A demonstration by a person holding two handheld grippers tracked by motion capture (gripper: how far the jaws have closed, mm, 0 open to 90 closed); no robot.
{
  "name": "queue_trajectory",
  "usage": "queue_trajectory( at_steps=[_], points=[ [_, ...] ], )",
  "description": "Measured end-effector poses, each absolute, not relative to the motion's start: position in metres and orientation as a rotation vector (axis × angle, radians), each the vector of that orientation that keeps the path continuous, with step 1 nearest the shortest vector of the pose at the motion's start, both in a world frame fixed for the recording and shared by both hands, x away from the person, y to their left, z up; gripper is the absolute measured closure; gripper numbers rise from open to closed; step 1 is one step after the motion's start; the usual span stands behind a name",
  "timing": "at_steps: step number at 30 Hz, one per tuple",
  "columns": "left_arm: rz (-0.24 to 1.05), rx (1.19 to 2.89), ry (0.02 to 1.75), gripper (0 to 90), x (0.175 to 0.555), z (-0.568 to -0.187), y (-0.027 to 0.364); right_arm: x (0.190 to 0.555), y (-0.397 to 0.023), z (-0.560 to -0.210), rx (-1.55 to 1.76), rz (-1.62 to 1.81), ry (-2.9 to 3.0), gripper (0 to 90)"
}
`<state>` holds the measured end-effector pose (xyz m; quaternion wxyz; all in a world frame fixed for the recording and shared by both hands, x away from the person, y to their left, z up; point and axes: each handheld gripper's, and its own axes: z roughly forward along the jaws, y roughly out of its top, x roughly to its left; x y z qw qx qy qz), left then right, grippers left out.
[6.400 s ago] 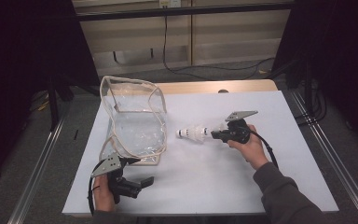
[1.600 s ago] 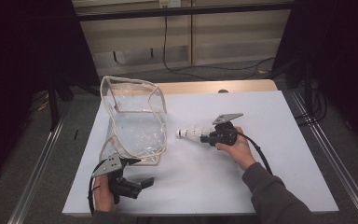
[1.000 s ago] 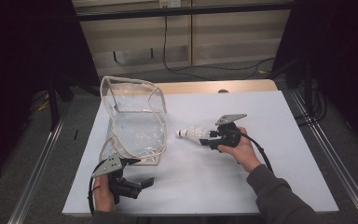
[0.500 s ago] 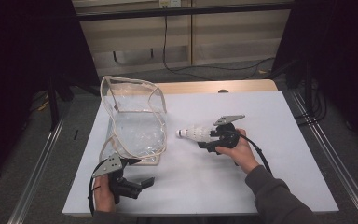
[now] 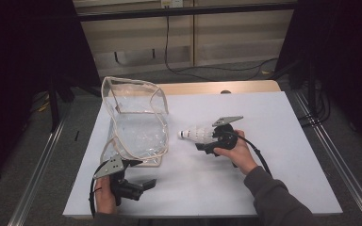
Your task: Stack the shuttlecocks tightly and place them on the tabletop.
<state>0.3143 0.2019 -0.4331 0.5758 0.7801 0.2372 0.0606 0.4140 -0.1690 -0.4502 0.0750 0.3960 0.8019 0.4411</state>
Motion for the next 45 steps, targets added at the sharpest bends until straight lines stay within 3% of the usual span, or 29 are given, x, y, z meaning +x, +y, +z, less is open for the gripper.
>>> queue_trajectory(
  at_steps=[5, 13, 37, 40, 45],
  points=[
    [0.141, 1.826, 0.555, 2.2, 0.314, -0.433, 0.202, 0.415, -0.165, -0.453, 1.200, 1.323, 2.400, 20.9],
    [0.140, 1.826, 0.555, 2.2, 0.315, -0.433, 0.202, 0.417, -0.164, -0.455, 1.231, 1.321, 2.372, 31.5],
    [0.140, 1.827, 0.556, 2.2, 0.315, -0.433, 0.203, 0.422, -0.150, -0.456, 1.280, 1.255, 2.316, 46.9],
    [0.137, 1.824, 0.559, 2.2, 0.315, -0.433, 0.203, 0.423, -0.150, -0.457, 1.294, 1.250, 2.298, 52.5],
    [0.138, 1.823, 0.559, 2.2, 0.315, -0.433, 0.203, 0.424, -0.151, -0.456, 1.301, 1.255, 2.275, 74.0]
  ],
)
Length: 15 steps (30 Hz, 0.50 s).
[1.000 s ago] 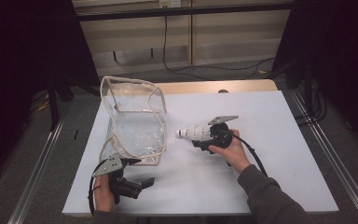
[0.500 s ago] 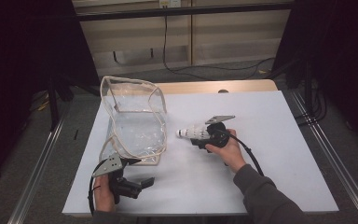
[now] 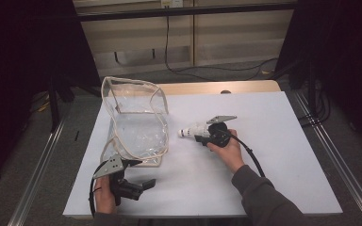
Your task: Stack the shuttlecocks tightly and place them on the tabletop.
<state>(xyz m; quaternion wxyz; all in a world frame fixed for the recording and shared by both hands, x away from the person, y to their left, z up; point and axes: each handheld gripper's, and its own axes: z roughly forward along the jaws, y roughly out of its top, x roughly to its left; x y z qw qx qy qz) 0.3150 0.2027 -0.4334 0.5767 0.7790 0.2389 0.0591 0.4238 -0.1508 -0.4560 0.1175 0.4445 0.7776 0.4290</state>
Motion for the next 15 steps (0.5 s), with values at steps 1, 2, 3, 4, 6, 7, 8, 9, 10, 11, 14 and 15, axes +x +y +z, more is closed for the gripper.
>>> queue_trajectory(
  at_steps=[1, 2, 3, 4, 6, 7, 8, 9, 10, 11, 14, 15],
  points=[
    [0.140, 1.829, 0.556, 2.2, 0.3152, -0.4334, 0.2030, 0.4238, -0.1509, -0.4557, 1.296, 1.256, 2.275, 78.4],
    [0.138, 1.824, 0.560, 2.2, 0.3149, -0.4335, 0.2026, 0.4241, -0.1510, -0.4554, 1.295, 1.263, 2.280, 81.0],
    [0.137, 1.825, 0.558, 2.2, 0.3150, -0.4334, 0.2026, 0.4241, -0.1513, -0.4549, 1.295, 1.259, 2.279, 82.9],
    [0.138, 1.825, 0.558, 2.2, 0.3149, -0.4335, 0.2024, 0.4244, -0.1514, -0.4545, 1.296, 1.260, 2.278, 84.4],
    [0.138, 1.826, 0.558, 2.2, 0.3149, -0.4334, 0.2027, 0.4248, -0.1517, -0.4541, 1.291, 1.260, 2.281, 85.6],
    [0.137, 1.823, 0.563, 2.2, 0.3147, -0.4334, 0.2026, 0.4254, -0.1522, -0.4539, 1.290, 1.270, 2.287, 87.0],
    [0.139, 1.824, 0.561, 2.2, 0.3148, -0.4333, 0.2029, 0.4257, -0.1525, -0.4537, 1.287, 1.271, 2.294, 87.5],
    [0.138, 1.823, 0.560, 2.2, 0.3147, -0.4332, 0.2029, 0.4257, -0.1534, -0.4531, 1.283, 1.273, 2.300, 87.9],
    [0.139, 1.823, 0.561, 2.2, 0.3145, -0.4332, 0.2030, 0.4259, -0.1538, -0.4527, 1.282, 1.278, 2.305, 88.0],
    [0.138, 1.818, 0.565, 2.2, 0.3142, -0.4332, 0.2028, 0.4260, -0.1549, -0.4519, 1.284, 1.286, 2.310, 88.1],
    [0.139, 1.818, 0.565, 2.2, 0.3140, -0.4333, 0.2031, 0.4263, -0.1578, -0.4498, 1.302, 1.326, 2.315, 88.2],
    [0.139, 1.817, 0.565, 2.2, 0.3139, -0.4333, 0.2033, 0.4259, -0.1588, -0.4480, 1.296, 1.325, 2.310, 88.3]
  ],
)
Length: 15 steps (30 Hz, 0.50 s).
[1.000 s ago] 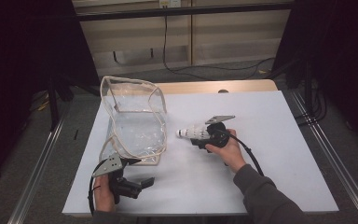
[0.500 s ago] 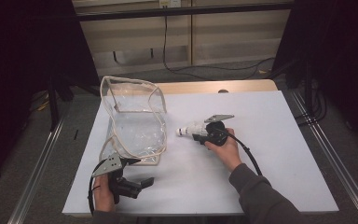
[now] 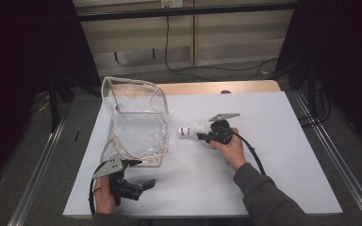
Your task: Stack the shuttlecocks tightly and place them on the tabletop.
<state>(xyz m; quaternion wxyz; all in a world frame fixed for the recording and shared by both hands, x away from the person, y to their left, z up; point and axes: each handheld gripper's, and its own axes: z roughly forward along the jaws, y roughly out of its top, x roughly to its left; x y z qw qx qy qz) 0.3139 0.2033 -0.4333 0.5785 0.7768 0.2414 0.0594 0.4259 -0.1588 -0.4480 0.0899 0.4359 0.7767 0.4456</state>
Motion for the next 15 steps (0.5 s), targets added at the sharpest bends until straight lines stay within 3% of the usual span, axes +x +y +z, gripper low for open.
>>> queue_trajectory(
  at_steps=[15],
  points=[
    [0.143, 1.808, 0.565, 2.2, 0.313, -0.432, 0.204, 0.414, -0.169, -0.418, 1.230, 1.404, 2.329, 88.3]
  ],
)
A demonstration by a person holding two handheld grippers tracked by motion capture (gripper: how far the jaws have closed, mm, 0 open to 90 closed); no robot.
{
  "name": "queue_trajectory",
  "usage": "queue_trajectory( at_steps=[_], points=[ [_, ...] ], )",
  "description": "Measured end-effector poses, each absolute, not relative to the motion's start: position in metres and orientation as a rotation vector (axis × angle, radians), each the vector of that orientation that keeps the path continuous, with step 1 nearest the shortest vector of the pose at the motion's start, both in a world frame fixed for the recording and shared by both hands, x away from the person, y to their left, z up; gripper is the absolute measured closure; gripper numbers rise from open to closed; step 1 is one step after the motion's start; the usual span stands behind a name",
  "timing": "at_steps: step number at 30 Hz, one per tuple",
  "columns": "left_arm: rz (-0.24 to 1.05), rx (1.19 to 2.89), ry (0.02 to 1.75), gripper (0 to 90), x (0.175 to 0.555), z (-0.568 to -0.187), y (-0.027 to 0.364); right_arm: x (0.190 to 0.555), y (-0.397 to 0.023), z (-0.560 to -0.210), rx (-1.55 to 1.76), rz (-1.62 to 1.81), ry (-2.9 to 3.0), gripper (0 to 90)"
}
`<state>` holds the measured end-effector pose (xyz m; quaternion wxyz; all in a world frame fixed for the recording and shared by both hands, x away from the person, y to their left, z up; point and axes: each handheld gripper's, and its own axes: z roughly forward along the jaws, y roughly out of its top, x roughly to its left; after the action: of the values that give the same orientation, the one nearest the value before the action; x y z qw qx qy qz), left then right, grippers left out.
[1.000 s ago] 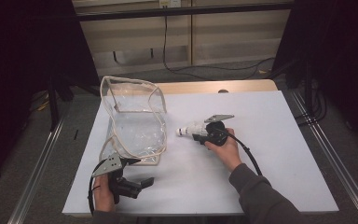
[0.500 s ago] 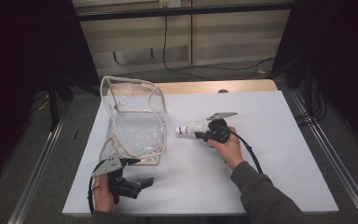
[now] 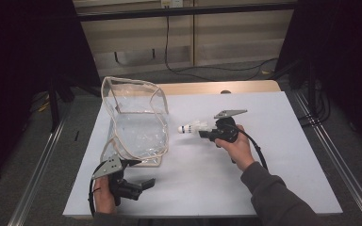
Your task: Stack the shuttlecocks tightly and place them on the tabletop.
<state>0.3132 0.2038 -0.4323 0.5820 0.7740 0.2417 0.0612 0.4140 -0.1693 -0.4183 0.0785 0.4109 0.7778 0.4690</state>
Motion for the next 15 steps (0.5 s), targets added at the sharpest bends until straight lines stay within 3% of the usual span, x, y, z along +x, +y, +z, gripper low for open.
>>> queue_trajectory(
  at_steps=[15],
  points=[
    [0.142, 1.812, 0.560, 2.2, 0.314, -0.432, 0.201, 0.403, -0.177, -0.373, 1.167, 1.425, 2.347, 88.3]
  ],
)
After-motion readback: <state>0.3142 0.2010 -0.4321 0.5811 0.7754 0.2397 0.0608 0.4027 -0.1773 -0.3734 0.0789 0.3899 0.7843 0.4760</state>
